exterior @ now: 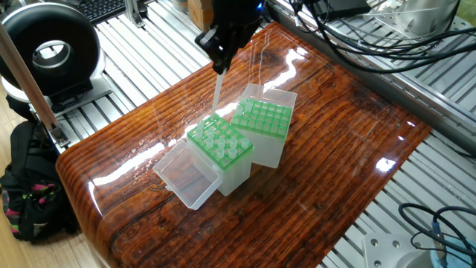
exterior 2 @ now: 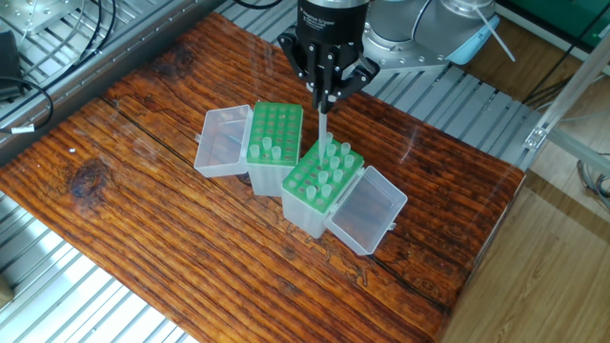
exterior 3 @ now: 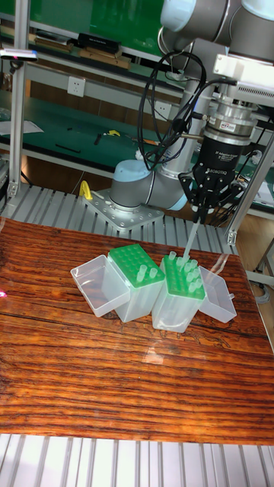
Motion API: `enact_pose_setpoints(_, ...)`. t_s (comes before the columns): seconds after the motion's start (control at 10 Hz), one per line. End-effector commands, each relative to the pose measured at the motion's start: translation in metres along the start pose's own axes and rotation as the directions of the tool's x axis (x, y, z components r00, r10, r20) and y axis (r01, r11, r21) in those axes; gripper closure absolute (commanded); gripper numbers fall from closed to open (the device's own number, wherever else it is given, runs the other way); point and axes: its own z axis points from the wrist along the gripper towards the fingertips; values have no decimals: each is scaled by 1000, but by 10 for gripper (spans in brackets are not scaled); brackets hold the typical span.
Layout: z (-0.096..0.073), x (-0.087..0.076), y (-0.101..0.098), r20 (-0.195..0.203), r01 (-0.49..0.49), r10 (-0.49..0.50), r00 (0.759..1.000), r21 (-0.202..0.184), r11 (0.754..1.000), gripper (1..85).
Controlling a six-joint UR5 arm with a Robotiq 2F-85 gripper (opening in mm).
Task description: Transfer all large pipette tips from one holder to another
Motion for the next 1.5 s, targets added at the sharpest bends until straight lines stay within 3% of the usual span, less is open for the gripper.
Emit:
enact_pose_setpoints(0.0, 0, 1, 3, 0, -2, 2, 1000, -12, 1000, 840)
enact_pose_setpoints(0.3, -1, -3, 5, 17, -1, 1, 1000, -17, 1000, 840)
enact_pose_setpoints(0.7, 0, -9, -2, 37, 12, -13, 999, 9, 1000, 840)
enact_pose_setpoints(1.4, 8, -9, 4, 27, -4, 4, 1000, -2, 1000, 840)
